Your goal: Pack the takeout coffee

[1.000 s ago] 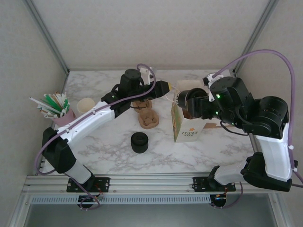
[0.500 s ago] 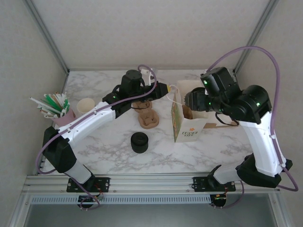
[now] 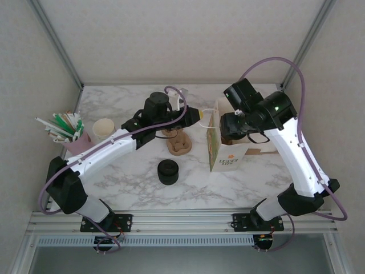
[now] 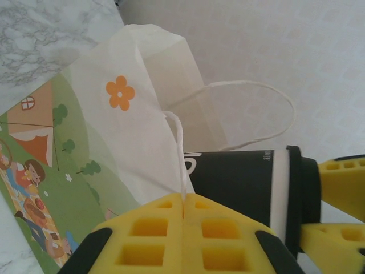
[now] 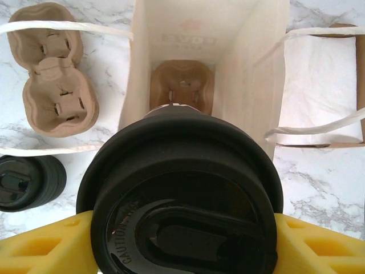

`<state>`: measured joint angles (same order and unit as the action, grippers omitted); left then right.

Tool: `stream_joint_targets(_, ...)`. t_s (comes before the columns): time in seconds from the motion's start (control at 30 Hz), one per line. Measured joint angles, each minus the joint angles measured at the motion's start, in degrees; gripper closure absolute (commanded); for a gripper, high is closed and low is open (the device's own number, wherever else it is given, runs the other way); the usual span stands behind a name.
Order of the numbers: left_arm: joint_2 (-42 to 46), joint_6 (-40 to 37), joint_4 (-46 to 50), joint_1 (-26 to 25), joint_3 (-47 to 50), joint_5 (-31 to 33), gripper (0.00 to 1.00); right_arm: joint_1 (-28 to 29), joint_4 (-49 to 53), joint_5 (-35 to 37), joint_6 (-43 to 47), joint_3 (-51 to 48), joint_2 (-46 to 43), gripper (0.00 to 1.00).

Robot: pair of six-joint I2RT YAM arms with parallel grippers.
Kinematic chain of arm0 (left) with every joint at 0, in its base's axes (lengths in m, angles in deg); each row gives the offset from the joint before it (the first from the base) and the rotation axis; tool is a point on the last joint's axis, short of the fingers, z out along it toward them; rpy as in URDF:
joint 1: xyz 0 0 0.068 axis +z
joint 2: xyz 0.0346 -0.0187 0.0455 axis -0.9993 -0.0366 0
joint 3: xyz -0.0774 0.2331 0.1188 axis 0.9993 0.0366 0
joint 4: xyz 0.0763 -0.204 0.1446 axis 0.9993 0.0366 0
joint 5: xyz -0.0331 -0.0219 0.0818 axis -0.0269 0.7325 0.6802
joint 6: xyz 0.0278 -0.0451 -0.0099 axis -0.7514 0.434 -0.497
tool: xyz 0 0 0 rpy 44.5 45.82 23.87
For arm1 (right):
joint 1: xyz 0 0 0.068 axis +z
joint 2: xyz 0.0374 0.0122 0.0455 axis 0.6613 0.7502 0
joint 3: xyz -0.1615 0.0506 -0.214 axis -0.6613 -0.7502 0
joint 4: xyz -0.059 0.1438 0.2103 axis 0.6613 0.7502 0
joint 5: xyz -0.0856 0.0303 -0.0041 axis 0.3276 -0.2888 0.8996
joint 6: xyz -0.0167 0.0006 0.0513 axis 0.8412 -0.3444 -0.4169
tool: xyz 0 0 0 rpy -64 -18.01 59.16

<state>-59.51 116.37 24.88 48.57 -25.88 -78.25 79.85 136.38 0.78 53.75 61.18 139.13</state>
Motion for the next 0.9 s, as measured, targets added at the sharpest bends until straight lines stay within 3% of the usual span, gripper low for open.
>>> stream_joint_targets(0.43,6.2,1.9,-1.5,-0.2,5.8,0.7,1.00,-1.7,0.0,-1.9,1.2,-0.9,3.3,0.32)
stream_joint_targets(0.9,6.7,2.8,-1.9,-0.8,7.6,2.0,1.00,-1.7,0.0,-3.2,1.5,-2.1,7.2,0.32)
